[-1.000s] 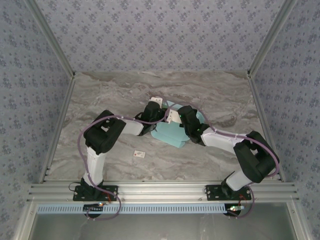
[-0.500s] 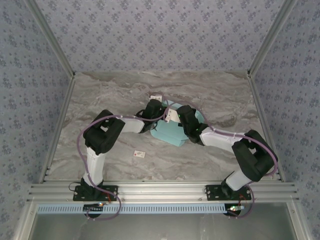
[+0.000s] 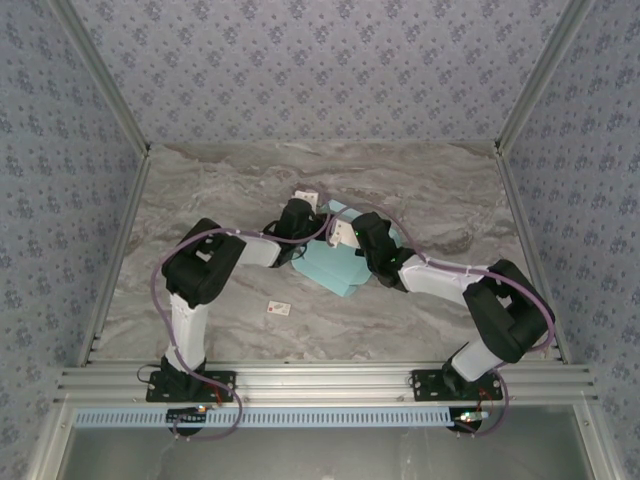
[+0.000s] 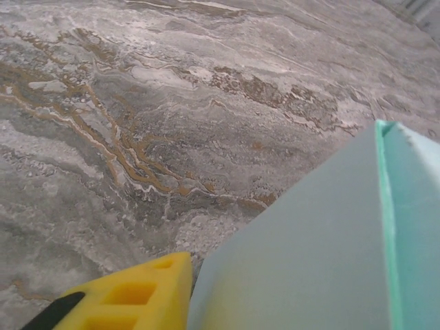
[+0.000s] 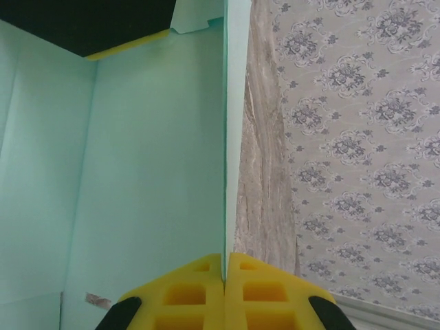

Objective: Fold the paper box

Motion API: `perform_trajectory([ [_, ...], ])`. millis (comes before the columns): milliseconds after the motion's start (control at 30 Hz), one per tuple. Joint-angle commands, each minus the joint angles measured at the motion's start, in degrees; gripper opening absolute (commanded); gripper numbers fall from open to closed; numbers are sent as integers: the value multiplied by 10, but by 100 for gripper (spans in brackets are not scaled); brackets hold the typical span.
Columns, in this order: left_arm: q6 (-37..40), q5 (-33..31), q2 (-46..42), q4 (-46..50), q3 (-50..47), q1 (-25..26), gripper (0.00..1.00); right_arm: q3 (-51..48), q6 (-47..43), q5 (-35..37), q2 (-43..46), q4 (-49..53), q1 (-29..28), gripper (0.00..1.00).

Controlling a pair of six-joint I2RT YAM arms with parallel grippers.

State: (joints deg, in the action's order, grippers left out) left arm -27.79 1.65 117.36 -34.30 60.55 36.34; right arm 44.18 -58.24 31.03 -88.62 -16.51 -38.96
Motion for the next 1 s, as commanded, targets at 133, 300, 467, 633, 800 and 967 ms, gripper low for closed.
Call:
perform_trajectory([
  [133,36,32,-39,-61,-39,-41,41,4,9,16,-1,47,-1,0],
  [300,50,47,-45,-65,-47,-40,47,7,8,15,-1,49,2,0],
  [467,61,54,-53,-67,-54,-41,51,8,8,15,-3,49,2,0],
  [633,66,42,-57,-69,-59,-40,47,8,8,16,-3,50,2,0],
  [800,54,-19,-49,-32,-37,-39,35,8,11,13,1,55,-2,0],
  [967,29,-115,-37,19,-13,-26,25,10,24,10,6,67,-12,0],
])
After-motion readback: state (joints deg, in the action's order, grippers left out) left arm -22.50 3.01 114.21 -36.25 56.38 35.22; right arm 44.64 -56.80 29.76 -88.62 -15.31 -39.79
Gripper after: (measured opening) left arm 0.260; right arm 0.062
